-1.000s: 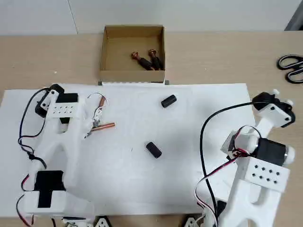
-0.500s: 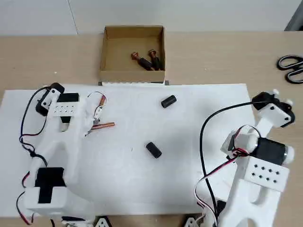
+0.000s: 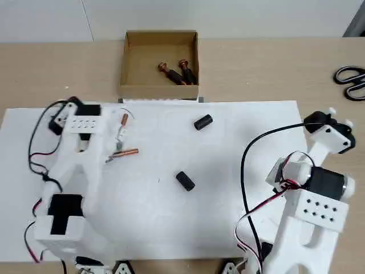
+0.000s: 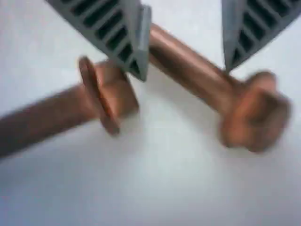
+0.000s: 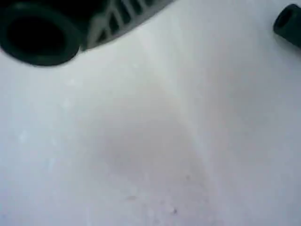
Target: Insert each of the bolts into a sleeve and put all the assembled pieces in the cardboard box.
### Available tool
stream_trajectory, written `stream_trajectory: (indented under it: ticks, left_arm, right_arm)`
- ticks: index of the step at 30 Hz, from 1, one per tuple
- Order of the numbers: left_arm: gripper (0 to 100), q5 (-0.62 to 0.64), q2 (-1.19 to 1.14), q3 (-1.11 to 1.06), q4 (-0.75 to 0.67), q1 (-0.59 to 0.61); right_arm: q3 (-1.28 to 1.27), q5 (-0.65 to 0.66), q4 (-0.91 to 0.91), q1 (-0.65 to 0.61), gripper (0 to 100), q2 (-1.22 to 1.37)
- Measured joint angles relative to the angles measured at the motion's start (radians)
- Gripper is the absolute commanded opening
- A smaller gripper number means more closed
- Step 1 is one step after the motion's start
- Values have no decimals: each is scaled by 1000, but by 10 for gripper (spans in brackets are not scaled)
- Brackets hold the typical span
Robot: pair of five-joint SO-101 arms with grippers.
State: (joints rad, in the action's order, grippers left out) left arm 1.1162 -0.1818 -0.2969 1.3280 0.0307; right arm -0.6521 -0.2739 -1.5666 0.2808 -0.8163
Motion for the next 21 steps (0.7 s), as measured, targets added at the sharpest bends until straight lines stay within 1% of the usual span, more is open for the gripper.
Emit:
stream_trajectory:
  ticks: [3, 12, 21]
  left_arm:
    - [98, 0, 0, 0, 15, -43]
    - [98, 0, 0, 3, 51, -51]
    - [98, -6, -38, 126, 204, -68]
  right_arm:
    - [0, 0, 0, 0, 2, 0]
    - [0, 0, 0, 0, 2, 0]
    - [0, 0, 0, 0, 2, 0]
